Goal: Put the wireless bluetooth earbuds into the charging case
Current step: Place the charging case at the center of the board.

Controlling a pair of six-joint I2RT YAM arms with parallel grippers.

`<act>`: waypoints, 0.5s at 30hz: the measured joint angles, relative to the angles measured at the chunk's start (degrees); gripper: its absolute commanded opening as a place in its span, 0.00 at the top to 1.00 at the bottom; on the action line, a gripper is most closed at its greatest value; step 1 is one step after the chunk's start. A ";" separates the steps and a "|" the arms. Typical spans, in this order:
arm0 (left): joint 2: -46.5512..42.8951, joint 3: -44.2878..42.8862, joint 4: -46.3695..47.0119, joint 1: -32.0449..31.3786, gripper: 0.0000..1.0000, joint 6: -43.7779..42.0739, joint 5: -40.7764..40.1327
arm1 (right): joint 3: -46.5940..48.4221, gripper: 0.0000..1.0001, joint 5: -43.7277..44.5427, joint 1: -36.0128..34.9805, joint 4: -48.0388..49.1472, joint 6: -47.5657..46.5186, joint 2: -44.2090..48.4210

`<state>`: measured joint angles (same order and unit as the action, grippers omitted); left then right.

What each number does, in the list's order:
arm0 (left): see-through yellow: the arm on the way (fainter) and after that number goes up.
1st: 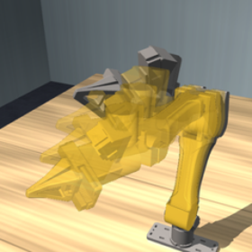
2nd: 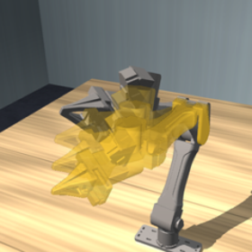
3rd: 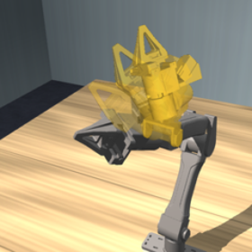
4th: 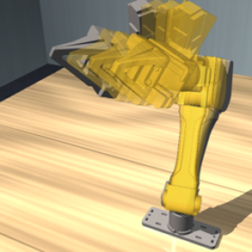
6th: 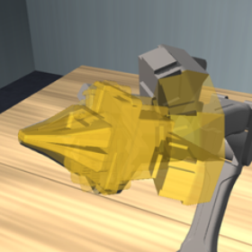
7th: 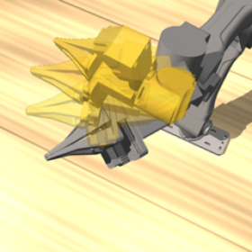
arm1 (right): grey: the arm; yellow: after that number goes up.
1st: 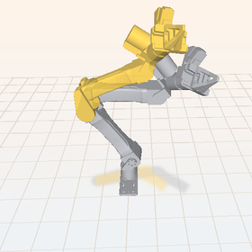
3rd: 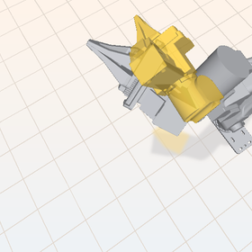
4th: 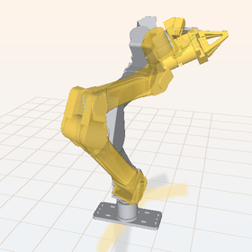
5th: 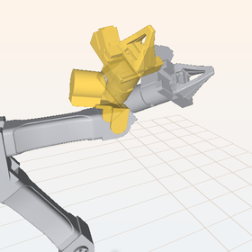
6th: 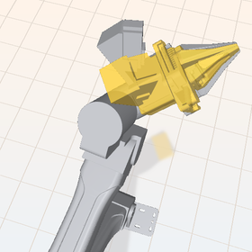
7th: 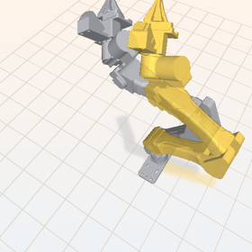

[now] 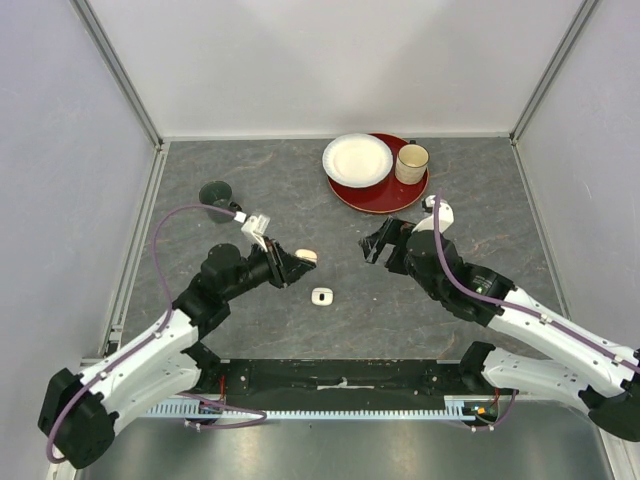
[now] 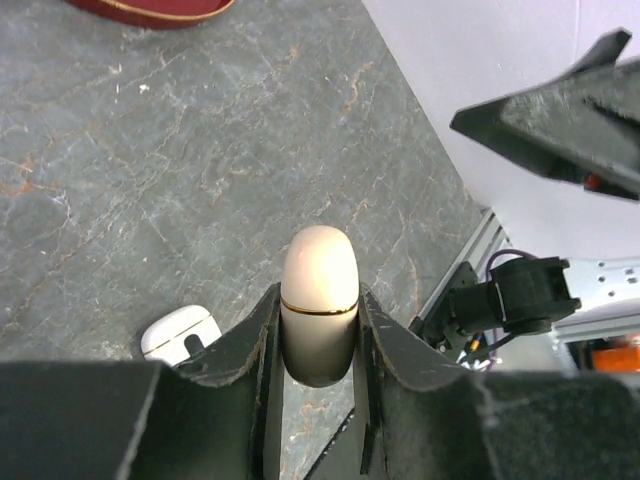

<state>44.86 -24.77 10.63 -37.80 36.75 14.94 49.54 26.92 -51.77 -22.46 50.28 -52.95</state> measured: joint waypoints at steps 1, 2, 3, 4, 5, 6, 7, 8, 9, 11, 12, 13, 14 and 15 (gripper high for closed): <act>1.64 -0.26 0.46 1.75 0.98 1.05 2.23 | -0.31 0.02 -0.11 0.11 -0.61 0.37 0.00; 2.97 -0.57 0.85 2.69 0.98 1.77 3.69 | -0.52 0.02 -0.20 0.20 -1.09 0.61 0.00; 4.70 -1.09 1.53 3.76 0.98 2.58 5.64 | -0.76 0.02 -0.35 0.22 -1.51 1.03 0.00; 6.58 -1.88 1.97 4.46 0.98 3.23 7.65 | -1.03 0.02 -0.55 0.26 -1.81 1.33 0.02; 8.48 -2.91 2.34 5.01 0.98 3.78 9.42 | -1.38 0.02 -0.79 0.26 -2.16 1.75 0.13; 10.62 -4.00 2.97 5.40 0.98 4.37 11.15 | -1.60 0.02 -1.03 0.26 -2.40 2.05 0.24; 12.70 -5.27 3.56 5.68 0.98 4.92 12.50 | -1.92 0.02 -1.27 0.26 -2.51 2.29 0.46; 14.82 -6.34 4.37 5.86 0.98 5.53 13.81 | -2.29 0.02 -1.49 0.26 -2.67 2.51 0.83; 16.76 -7.10 5.29 5.90 0.98 6.27 14.80 | -2.56 0.02 -1.60 0.26 -2.93 2.67 1.25; 19.67 -7.80 6.84 5.95 0.98 7.50 15.96 | -3.04 0.02 -1.68 0.31 -2.99 2.97 2.19; 21.31 -7.89 7.65 5.95 0.98 8.20 16.52 | -3.17 0.02 -1.70 0.35 -3.13 3.08 2.67; 22.88 -8.09 7.96 5.95 0.98 8.74 16.83 | -3.26 0.02 -1.77 0.39 -3.30 3.15 3.10; 24.13 -8.31 8.00 5.95 0.98 9.07 16.98 | -3.30 0.02 -1.77 0.42 -3.48 3.19 3.45; 25.75 -8.61 8.02 5.95 0.98 9.49 17.22 | -3.41 0.02 -1.79 0.42 -3.63 3.34 3.98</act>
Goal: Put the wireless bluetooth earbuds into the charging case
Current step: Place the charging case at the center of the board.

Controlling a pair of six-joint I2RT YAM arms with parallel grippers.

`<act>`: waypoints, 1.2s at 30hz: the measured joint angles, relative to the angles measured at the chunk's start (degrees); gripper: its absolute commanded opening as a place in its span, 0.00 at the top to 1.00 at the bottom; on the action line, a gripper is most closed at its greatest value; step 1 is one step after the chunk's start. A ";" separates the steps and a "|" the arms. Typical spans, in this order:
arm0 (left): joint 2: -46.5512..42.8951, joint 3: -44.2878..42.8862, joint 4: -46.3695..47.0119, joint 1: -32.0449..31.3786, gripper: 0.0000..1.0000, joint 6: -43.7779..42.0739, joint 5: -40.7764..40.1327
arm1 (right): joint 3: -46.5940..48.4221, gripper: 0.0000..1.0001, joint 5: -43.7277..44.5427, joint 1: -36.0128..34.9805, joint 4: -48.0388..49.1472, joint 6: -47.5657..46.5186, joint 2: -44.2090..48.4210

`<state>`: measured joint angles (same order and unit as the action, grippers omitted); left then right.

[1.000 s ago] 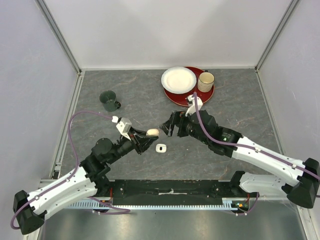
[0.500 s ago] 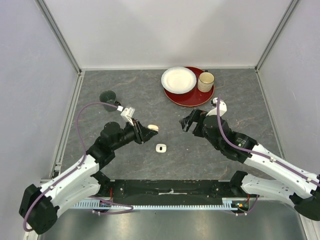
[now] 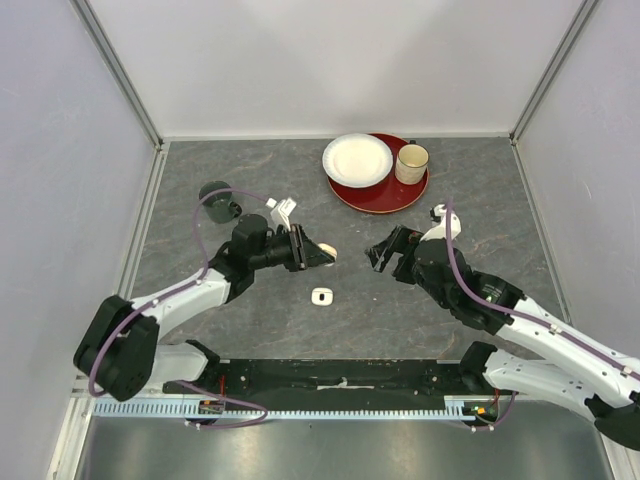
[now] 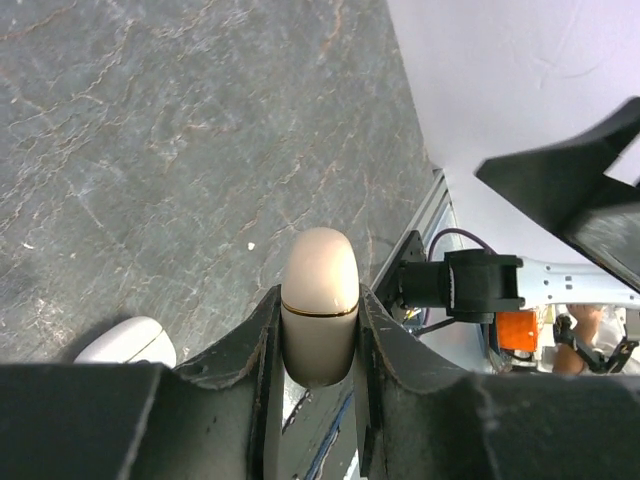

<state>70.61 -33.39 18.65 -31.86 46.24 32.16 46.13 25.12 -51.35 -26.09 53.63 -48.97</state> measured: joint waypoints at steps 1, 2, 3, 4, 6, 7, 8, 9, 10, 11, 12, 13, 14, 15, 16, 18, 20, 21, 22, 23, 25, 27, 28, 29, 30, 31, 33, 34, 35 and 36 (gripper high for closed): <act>1.75 -0.37 0.02 0.00 0.98 0.44 0.07 | -0.13 0.02 0.00 0.02 -0.20 0.09 0.48; 2.91 -0.70 0.09 0.00 0.98 0.68 0.04 | -0.24 0.02 0.00 0.07 -0.37 0.20 0.85; 4.28 -1.16 0.17 0.00 0.98 0.96 0.04 | -0.37 0.02 0.00 0.09 -0.63 0.22 1.33; 5.70 -1.66 0.33 0.00 0.98 1.20 0.02 | -0.55 0.02 0.00 0.11 -0.94 0.24 1.77; 8.28 -2.49 1.33 0.00 0.98 1.90 0.00 | -0.79 0.02 0.00 0.15 -1.60 0.24 2.58; 9.35 -2.69 2.03 0.00 0.98 2.29 -0.07 | -0.83 0.02 0.02 0.20 -1.99 0.24 2.89; 10.91 -2.82 3.34 0.00 0.98 3.06 -0.07 | -0.92 0.02 0.04 0.22 -2.21 0.24 3.21; 12.07 -2.91 4.15 0.00 0.98 3.58 -0.07 | -1.05 0.02 0.04 0.20 -2.38 0.24 3.54; 13.57 -3.08 4.96 0.00 0.98 4.15 -0.07 | -1.18 0.02 0.07 0.22 -2.69 0.24 3.85; 15.23 -3.30 5.77 -0.04 0.98 4.68 -0.07 | -1.33 0.02 0.09 0.22 -2.93 0.24 4.17; 16.87 -3.65 6.43 -0.13 0.98 5.14 -0.09 | -1.42 0.02 0.13 0.22 -3.21 0.24 4.39; 18.47 -4.07 6.91 -0.28 0.98 5.51 -0.15 | -1.51 0.02 0.17 0.22 -3.56 0.22 4.70; 19.82 -4.39 7.26 -0.44 0.98 5.84 -0.33 | -1.60 0.02 0.24 0.22 -3.87 0.22 4.98; 21.33 -4.83 7.72 -0.66 0.98 6.19 -0.39 | -1.66 0.02 0.24 0.22 -4.22 0.24 5.31; 22.82 -5.35 8.09 -0.90 0.98 6.45 -0.50 | -1.70 0.02 0.24 0.22 -4.61 0.22 5.62; 25.51 -6.38 8.70 -1.22 0.97 6.93 -0.59 | -1.75 0.02 0.28 0.22 -5.22 0.22 6.25; 27.65 -7.19 9.27 -1.40 0.97 7.43 -0.83 | -1.77 0.02 0.33 0.22 -5.77 0.22 6.86; 29.03 -7.52 10.14 -1.51 0.97 7.96 -1.09 | -1.90 0.02 0.39 0.22 -5.88 0.24 7.19; 29.79 -7.63 10.51 -1.66 0.97 8.26 -1.27 | -2.08 0.02 0.44 0.22 -5.97 0.24 7.52; 30.47 -7.69 10.84 -1.77 0.97 8.55 -1.64 | -2.27 0.02 0.48 0.22 -6.10 0.24 7.82; 31.91 -7.72 11.37 -1.99 0.97 9.22 -2.43 | -2.64 0.02 0.50 0.22 -6.29 0.24 8.22; 33.03 -7.91 11.43 -2.34 0.97 9.94 -3.26 | -2.84 0.02 0.61 0.22 -6.62 0.24 8.37; 33.62 -8.09 11.43 -2.49 0.95 10.21 -3.65 | -2.93 0.02 0.68 0.22 -6.71 0.24 8.41; 34.03 -8.31 11.32 -2.64 0.94 10.43 -3.82 | -2.97 0.02 0.68 0.22 -6.86 0.24 8.41; 34.51 -8.59 11.17 -2.82 0.93 10.62 -4.24 | -2.99 0.02 0.70 0.22 -7.08 0.22 8.39; 34.88 -8.81 10.97 -3.06 0.92 10.86 -4.72 | -2.99 0.02 0.70 0.22 -7.21 0.22 8.39; 35.54 -9.05 10.80 -3.41 0.91 11.28 -5.27 | -2.99 0.02 0.70 0.22 -7.43 0.22 8.37; 35.74 -9.05 10.69 -3.56 0.91 11.43 -5.53 | -2.99 0.02 0.70 0.22 -7.45 0.22 8.35; 35.89 -9.05 10.45 -3.72 0.91 11.58 -5.75 | -2.99 0.02 0.70 0.22 -7.45 0.20 8.28; 36.06 -9.05 10.43 -3.87 0.90 11.74 -6.08 | -2.99 0.02 0.70 0.22 -7.48 0.20 8.20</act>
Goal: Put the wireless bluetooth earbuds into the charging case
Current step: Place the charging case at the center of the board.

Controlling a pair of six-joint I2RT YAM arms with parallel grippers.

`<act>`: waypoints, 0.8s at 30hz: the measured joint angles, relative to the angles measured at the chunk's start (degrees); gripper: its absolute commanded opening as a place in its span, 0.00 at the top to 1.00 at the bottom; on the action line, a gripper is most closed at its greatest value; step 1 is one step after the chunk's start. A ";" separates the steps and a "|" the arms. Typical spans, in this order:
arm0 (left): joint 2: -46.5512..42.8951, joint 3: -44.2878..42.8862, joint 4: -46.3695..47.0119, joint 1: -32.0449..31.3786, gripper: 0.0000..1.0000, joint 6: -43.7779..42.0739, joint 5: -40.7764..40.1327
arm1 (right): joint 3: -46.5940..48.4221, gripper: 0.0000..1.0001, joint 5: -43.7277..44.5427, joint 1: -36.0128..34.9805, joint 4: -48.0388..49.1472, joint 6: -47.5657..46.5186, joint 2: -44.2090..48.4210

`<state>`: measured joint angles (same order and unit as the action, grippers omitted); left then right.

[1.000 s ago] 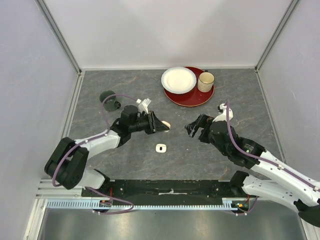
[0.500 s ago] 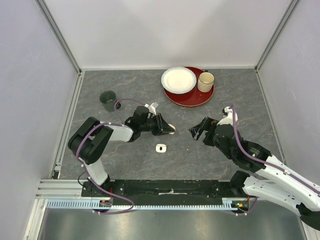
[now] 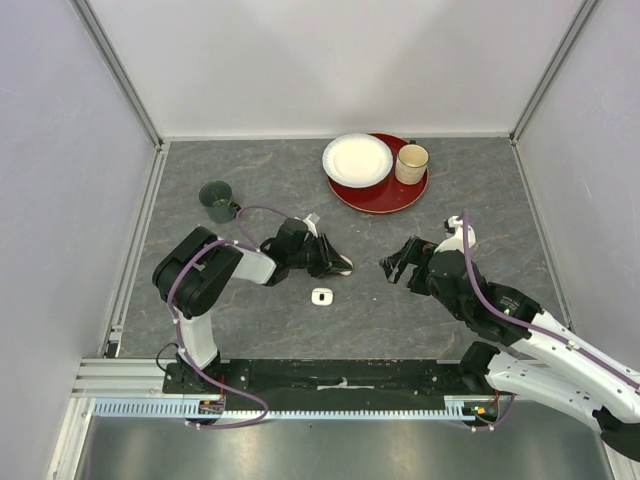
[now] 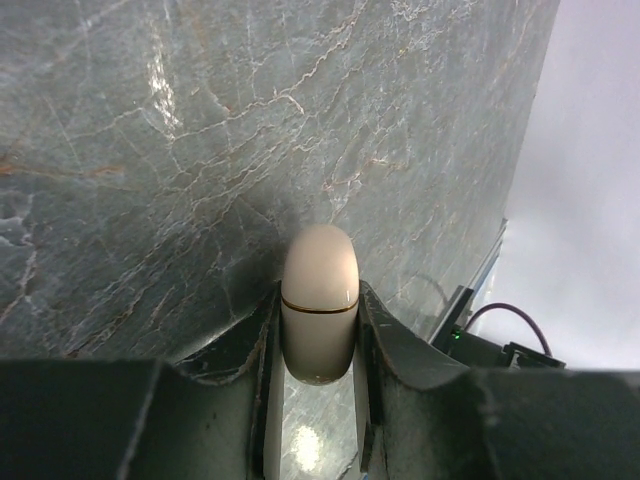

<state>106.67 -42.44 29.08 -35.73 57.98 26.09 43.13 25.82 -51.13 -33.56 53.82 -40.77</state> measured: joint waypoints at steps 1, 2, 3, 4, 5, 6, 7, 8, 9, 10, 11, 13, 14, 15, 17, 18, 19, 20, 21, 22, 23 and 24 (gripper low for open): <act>0.22 0.00 0.07 -0.11 0.89 0.13 -0.24 | 0.00 0.02 0.00 0.00 0.00 0.00 -0.09; 0.48 0.00 0.24 -0.15 0.88 0.52 -0.26 | 0.00 0.02 0.00 0.00 0.00 0.00 -0.20; 0.61 0.00 0.57 -0.20 0.87 0.90 -0.26 | -0.02 0.02 0.00 0.00 0.00 0.00 -0.31; 0.66 0.00 0.63 -0.24 0.85 1.07 -0.31 | -0.04 0.02 0.00 0.00 0.00 0.00 -0.33; 0.68 0.00 0.70 -0.31 0.84 1.22 -0.44 | -0.04 0.02 0.02 0.00 -0.02 0.00 -0.44; 0.70 0.00 0.79 -0.37 0.83 1.38 -0.52 | -0.04 0.02 0.02 0.00 -0.02 0.00 -0.50; 0.74 0.00 0.92 -0.42 0.82 1.42 -0.61 | -0.04 0.02 0.00 0.00 -0.04 0.00 -0.59; 0.76 0.04 1.05 -0.48 0.81 1.44 -0.70 | -0.04 0.02 0.02 0.00 -0.04 -0.02 -0.68; 0.76 0.07 1.09 -0.52 0.80 1.46 -0.83 | -0.04 0.02 0.00 0.00 -0.04 -0.04 -0.76; 0.76 0.09 1.11 -0.59 0.78 1.46 -0.98 | -0.04 0.02 0.00 0.00 -0.07 -0.07 -0.87; 0.76 0.09 1.11 -0.66 0.76 1.44 -1.14 | -0.04 0.02 0.00 0.00 -0.09 -0.11 -1.03; 0.74 0.09 1.07 -0.79 0.72 1.44 -1.55 | -0.04 0.02 0.00 0.00 -0.11 -0.20 -1.33; 0.63 0.09 0.98 -0.87 0.70 1.44 -1.86 | -0.04 0.02 0.00 0.00 -0.17 -0.22 -1.51; 0.48 0.09 0.83 -1.03 0.68 1.42 -2.23 | -0.04 0.02 0.00 0.00 -0.17 -0.24 -1.66; 0.13 0.17 0.46 -1.16 0.66 1.36 -2.97 | -0.04 0.02 -0.02 0.00 -0.20 -0.24 -1.86; -0.17 0.22 0.04 -1.29 0.65 1.20 -3.45 | -0.04 0.02 -0.02 0.00 -0.20 -0.24 -1.95; -0.46 0.33 -0.24 -1.38 0.64 1.05 -3.76 | -0.04 0.02 -0.04 0.00 -0.20 -0.26 -2.01; -0.81 0.59 -0.57 -1.40 0.63 0.94 -4.15 | -0.04 0.02 -0.02 0.00 -0.20 -0.26 -2.08; -1.18 0.85 -0.90 -1.40 0.63 0.87 -4.59 | -0.04 0.02 -0.04 0.00 -0.22 -0.26 -2.12; -1.53 1.05 -1.18 -1.40 0.58 0.83 -5.07 | -0.04 0.02 -0.04 0.00 -0.22 -0.31 -2.16; -1.92 1.33 -1.46 -1.40 0.56 0.70 -5.40 | -0.07 0.02 -0.04 0.00 -0.22 -0.42 -2.21; -2.27 1.60 -1.79 -1.40 0.54 0.52 -5.68 | -0.07 0.02 -0.04 0.00 -0.22 -0.46 -2.27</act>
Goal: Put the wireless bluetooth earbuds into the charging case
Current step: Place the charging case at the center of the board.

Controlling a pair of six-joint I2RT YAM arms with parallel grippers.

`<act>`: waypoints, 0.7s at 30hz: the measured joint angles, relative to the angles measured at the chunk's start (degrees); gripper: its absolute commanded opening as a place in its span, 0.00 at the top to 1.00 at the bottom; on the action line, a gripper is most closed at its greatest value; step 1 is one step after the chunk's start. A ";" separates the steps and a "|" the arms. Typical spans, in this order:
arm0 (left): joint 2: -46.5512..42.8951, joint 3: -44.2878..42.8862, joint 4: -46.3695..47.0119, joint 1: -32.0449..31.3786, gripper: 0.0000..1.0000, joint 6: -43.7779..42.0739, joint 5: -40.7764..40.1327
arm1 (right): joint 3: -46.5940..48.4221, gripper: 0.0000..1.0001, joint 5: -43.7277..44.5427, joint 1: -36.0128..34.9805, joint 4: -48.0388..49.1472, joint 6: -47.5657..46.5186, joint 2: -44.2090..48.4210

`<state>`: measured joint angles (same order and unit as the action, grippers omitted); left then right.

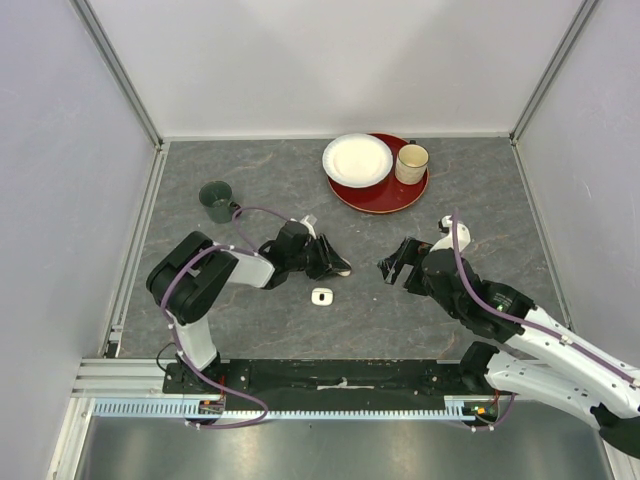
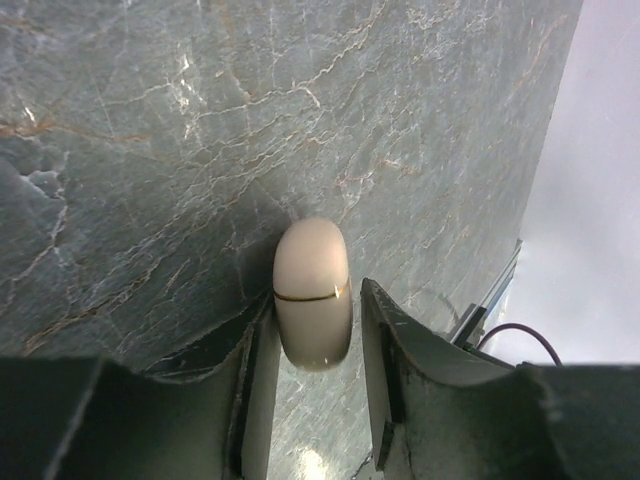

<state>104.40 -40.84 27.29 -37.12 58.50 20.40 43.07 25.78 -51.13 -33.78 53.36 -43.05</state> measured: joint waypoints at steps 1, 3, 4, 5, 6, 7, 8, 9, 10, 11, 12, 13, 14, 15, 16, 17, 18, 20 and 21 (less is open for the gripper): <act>-0.31 0.04 -0.20 0.00 0.53 -0.09 -0.13 | 0.02 0.02 0.00 0.00 0.00 -0.04 -0.09; -0.70 0.13 -0.28 -0.02 0.51 -0.31 -0.68 | 0.02 0.02 -0.04 0.00 -0.02 -0.13 -0.22; -0.74 0.20 -0.26 -0.02 0.50 -0.33 -0.83 | 0.00 0.02 -0.07 0.00 -0.04 -0.17 -0.28; -0.76 0.26 -0.15 -0.02 0.49 -0.33 -0.83 | 0.00 0.02 -0.09 0.00 -0.04 -0.20 -0.33; -0.90 0.28 -0.17 -0.04 0.48 -0.37 -0.85 | 0.02 0.02 -0.15 0.00 -0.04 -0.20 -0.44; -1.11 0.28 -0.33 -0.07 0.48 -0.55 -0.98 | 0.02 0.02 -0.22 0.00 -0.07 -0.20 -0.59; -1.36 0.28 -0.63 -0.09 0.48 -0.72 -1.18 | 0.02 0.02 -0.22 0.00 -0.09 -0.20 -0.68; -1.68 0.28 -1.16 -0.11 0.47 -0.94 -1.49 | 0.00 0.02 -0.24 0.00 -0.13 -0.20 -0.81; -2.14 0.31 -1.92 -0.13 0.47 -1.25 -2.01 | 0.00 0.02 -0.24 0.00 -0.13 -0.22 -0.85; -2.58 0.31 -2.60 -0.13 0.47 -1.60 -2.51 | 0.00 0.02 -0.24 0.00 -0.15 -0.20 -0.90; -3.17 0.33 -3.54 -0.13 0.46 -2.12 -3.06 | 0.00 0.02 -0.24 0.00 -0.15 -0.20 -0.90; -3.80 0.35 -4.66 -0.13 0.46 -2.69 -3.87 | 0.00 0.02 -0.24 0.00 -0.15 -0.22 -0.90; -4.42 0.42 -5.60 -0.13 0.46 -3.28 -4.48 | 0.00 0.02 -0.24 0.00 -0.15 -0.22 -0.90; -5.03 0.44 -6.64 -0.13 0.45 -3.76 -5.27 | 0.00 0.02 -0.26 0.00 -0.15 -0.22 -0.92; -5.64 0.44 -7.74 -0.13 0.45 -4.33 -5.95 | 0.02 0.02 -0.26 0.00 -0.15 -0.22 -0.96; -6.25 0.46 -8.76 -0.13 0.45 -4.79 -6.78 | 0.00 0.02 -0.26 0.00 -0.13 -0.22 -1.07; -6.91 0.52 -9.73 -0.13 0.44 -5.35 -7.48 | 0.00 0.02 -0.31 0.00 -0.15 -0.22 -1.25; -8.41 0.63 -12.24 -0.13 0.43 -6.54 -9.27 | 0.00 0.02 -0.46 0.00 -0.13 -0.37 -1.86; -9.01 0.70 -13.09 -0.13 0.39 -6.99 -9.97 | 0.00 0.02 -0.48 0.00 -0.13 -0.46 -2.12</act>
<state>95.39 -40.14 14.20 -37.26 51.51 10.44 43.07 25.30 -51.13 -33.91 52.90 -45.17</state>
